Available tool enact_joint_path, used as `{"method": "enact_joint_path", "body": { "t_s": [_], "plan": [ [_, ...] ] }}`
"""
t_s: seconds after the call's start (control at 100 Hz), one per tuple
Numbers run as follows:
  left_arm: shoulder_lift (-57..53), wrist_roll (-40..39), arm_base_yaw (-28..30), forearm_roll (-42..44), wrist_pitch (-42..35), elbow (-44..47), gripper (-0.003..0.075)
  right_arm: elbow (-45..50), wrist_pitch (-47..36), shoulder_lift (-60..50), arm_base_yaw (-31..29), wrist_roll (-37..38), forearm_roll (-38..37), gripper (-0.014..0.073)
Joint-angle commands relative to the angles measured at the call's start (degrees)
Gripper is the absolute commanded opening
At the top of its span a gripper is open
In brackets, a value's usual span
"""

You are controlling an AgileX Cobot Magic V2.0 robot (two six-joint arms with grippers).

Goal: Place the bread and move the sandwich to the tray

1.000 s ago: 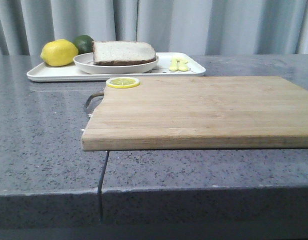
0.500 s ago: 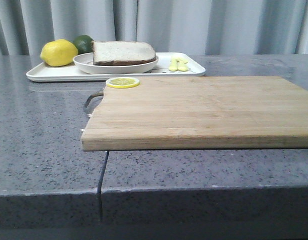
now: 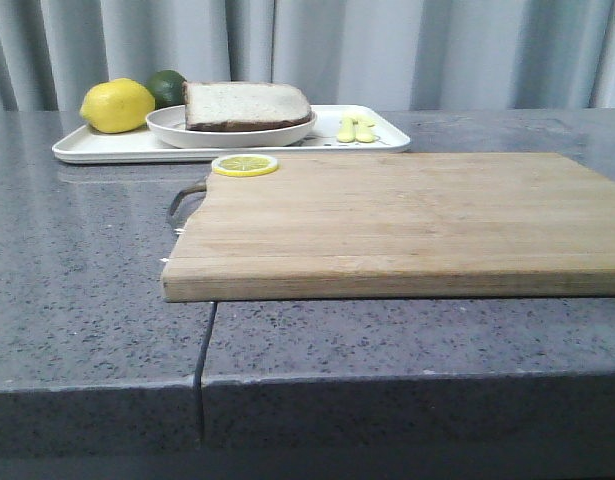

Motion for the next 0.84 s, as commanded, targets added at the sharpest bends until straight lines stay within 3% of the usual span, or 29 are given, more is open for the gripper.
{"method": "enact_joint_path", "body": {
  "t_s": [0.0,0.83],
  "plan": [
    [-1.83,-0.38,0.24,-0.23,-4.22,0.99,-0.0019,-0.03,-3.17,-0.93,-0.37,0.20,-0.81,-0.0116],
    [-1.83,-0.38,0.24,-0.23,-4.22,0.99,-0.0019,-0.03,-1.55,-0.93,-0.37,0.15,-0.81,-0.0116]
  ]
}}
